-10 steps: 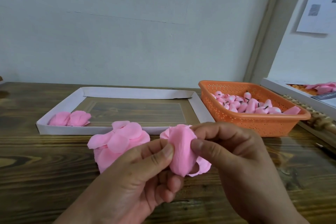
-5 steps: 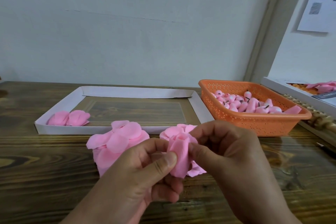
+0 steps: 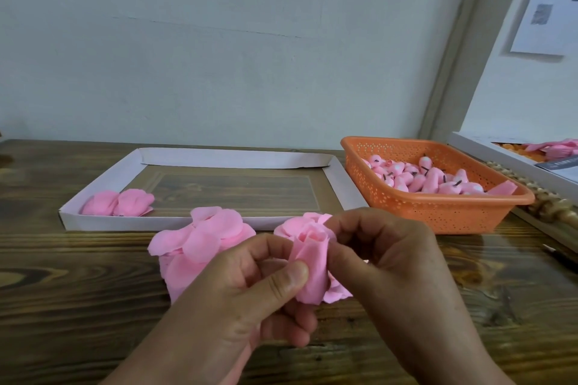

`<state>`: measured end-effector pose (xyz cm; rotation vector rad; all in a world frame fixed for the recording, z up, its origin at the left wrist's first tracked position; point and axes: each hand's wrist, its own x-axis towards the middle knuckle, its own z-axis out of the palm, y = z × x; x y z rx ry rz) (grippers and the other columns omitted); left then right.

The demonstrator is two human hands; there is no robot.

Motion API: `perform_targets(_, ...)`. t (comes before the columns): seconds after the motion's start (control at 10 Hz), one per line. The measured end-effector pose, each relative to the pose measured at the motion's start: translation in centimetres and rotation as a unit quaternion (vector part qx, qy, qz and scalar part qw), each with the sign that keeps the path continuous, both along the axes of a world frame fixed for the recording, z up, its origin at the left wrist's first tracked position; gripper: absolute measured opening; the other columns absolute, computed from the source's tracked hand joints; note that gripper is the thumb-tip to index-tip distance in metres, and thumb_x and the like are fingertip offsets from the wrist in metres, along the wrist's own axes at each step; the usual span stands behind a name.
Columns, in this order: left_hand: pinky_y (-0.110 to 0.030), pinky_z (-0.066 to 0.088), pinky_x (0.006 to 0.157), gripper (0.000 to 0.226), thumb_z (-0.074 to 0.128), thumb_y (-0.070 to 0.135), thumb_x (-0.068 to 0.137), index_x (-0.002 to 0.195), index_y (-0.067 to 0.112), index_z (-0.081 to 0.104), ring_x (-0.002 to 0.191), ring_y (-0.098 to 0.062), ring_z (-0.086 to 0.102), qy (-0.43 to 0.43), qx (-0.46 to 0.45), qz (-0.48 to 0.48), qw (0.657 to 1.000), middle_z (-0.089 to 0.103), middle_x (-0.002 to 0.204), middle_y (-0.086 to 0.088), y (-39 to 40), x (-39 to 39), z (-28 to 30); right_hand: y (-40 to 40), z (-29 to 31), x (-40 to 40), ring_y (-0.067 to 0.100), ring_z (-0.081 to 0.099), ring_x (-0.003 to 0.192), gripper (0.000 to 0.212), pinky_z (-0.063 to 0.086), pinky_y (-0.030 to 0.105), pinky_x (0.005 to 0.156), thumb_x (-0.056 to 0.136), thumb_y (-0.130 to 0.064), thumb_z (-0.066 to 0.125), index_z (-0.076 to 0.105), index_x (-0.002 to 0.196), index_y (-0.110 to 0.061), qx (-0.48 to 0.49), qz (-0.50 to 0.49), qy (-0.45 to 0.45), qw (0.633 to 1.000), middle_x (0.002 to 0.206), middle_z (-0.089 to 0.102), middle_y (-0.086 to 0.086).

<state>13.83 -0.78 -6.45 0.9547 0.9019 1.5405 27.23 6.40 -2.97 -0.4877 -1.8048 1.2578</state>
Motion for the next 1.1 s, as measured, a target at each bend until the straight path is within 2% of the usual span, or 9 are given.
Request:
perform_targets(0.1, -0.024, 0.049, 0.042, 0.03, 0.079, 0.024, 0.053, 0.075, 0.006, 0.069, 0.047, -0.021, 0.06, 0.009, -0.004, 0.012, 1.0, 0.059, 0.058, -0.017, 0.0, 0.3, 0.0, -0.2, -0.1, 0.0, 0.004, 0.049, 0.042, 0.015, 0.04, 0.015, 0.04, 0.067, -0.017, 0.068, 0.063, 0.059, -0.005, 0.022, -0.034, -0.007, 0.999, 0.048, 0.061, 0.006)
perform_targets(0.3, -0.023, 0.047, 0.04, 0.007, 0.071, 0.016, 0.062, 0.068, 0.014, 0.073, 0.043, -0.02, 0.059, 0.019, 0.003, 0.064, 0.998, 0.061, 0.057, -0.017, 0.0, 1.3, 0.0, -0.2, -0.7, -0.1, -0.002, 0.046, 0.037, 0.009, 0.038, 0.012, 0.039, 0.069, -0.012, 0.069, 0.064, 0.062, -0.011, 0.042, -0.078, 0.016, 0.996, 0.043, 0.057, 0.0)
perform_targets(0.4, -0.023, 0.047, 0.039, 0.058, 0.019, -0.005, 0.076, 0.068, 0.014, 0.074, 0.042, -0.019, 0.058, 0.045, 0.028, 0.072, 0.996, 0.061, 0.055, -0.016, -0.6, 1.2, -0.7, 0.0, -0.8, -0.2, 0.001, 0.051, 0.044, 0.008, 0.04, 0.012, 0.045, 0.061, -0.015, 0.058, 0.065, 0.062, -0.013, 0.071, -0.072, -0.002, 0.995, 0.049, 0.06, -0.001)
perform_targets(0.5, -0.026, 0.05, 0.041, 0.029, 0.076, 0.03, 0.044, 0.067, 0.014, 0.073, 0.045, -0.019, 0.061, 0.047, 0.005, 0.12, 0.992, 0.063, 0.056, -0.014, 0.1, 1.7, 0.2, -0.2, -0.8, -0.3, 0.001, 0.053, 0.05, 0.02, 0.038, 0.008, 0.048, 0.066, -0.033, 0.065, 0.065, 0.06, -0.013, 0.104, -0.052, -0.013, 0.993, 0.053, 0.061, -0.007)
perform_targets(0.6, -0.03, 0.054, 0.048, 0.034, 0.075, 0.036, 0.043, 0.069, 0.014, 0.071, 0.051, -0.021, 0.065, 0.068, -0.016, 0.155, 0.985, 0.067, 0.059, -0.014, 0.5, 1.5, -0.3, -0.1, -0.5, -0.3, 0.001, 0.053, 0.051, 0.028, 0.037, 0.007, 0.046, 0.07, -0.037, 0.071, 0.064, 0.057, -0.015, 0.126, -0.064, -0.043, 0.989, 0.054, 0.06, -0.012)
perform_targets(0.7, -0.028, 0.054, 0.05, 0.03, 0.076, 0.037, 0.046, 0.067, 0.018, 0.07, 0.056, -0.024, 0.068, 0.078, -0.03, 0.142, 0.986, 0.07, 0.067, -0.015, 0.5, 1.2, 0.1, 0.8, -0.1, -0.1, 0.01, 0.057, 0.054, 0.021, 0.045, 0.021, 0.05, 0.073, -0.029, 0.071, 0.068, 0.061, -0.011, 0.137, -0.037, -0.095, 0.985, 0.059, 0.065, 0.0)
perform_targets(0.8, -0.025, 0.053, 0.05, 0.024, 0.076, 0.034, 0.051, 0.071, 0.021, 0.073, 0.058, -0.023, 0.069, 0.1, -0.061, 0.074, 0.99, 0.072, 0.074, -0.016, 0.4, 0.3, 0.1, 1.7, 0.3, 0.1, 0.012, 0.058, 0.055, 0.011, 0.046, 0.024, 0.053, 0.075, -0.014, 0.07, 0.069, 0.066, -0.008, 0.123, 0.012, -0.122, 0.985, 0.064, 0.066, 0.005)
perform_targets(1.0, -0.021, 0.053, 0.053, 0.024, 0.081, 0.029, 0.065, 0.076, 0.008, 0.076, 0.063, -0.02, 0.069, 0.119, -0.109, -0.023, 0.987, 0.07, 0.07, -0.013, 0.1, -1.1, 0.8, 2.9, -0.7, 0.0, 0.023, 0.057, 0.056, 0.008, 0.046, 0.035, 0.053, 0.078, -0.001, 0.07, 0.065, 0.073, 0.003, 0.017, 0.105, -0.081, 0.991, 0.065, 0.065, 0.01)
perform_targets(1.1, -0.021, 0.053, 0.057, 0.025, 0.073, 0.026, 0.076, 0.079, 0.001, 0.073, 0.067, -0.02, 0.069, 0.16, -0.122, -0.049, 0.978, 0.07, 0.073, -0.011, -0.1, -1.7, 1.0, 2.7, -1.7, -0.1, 0.016, 0.055, 0.058, 0.007, 0.046, 0.025, 0.055, 0.078, -0.005, 0.073, 0.067, 0.075, -0.003, 0.031, 0.103, -0.07, 0.992, 0.065, 0.065, 0.011)
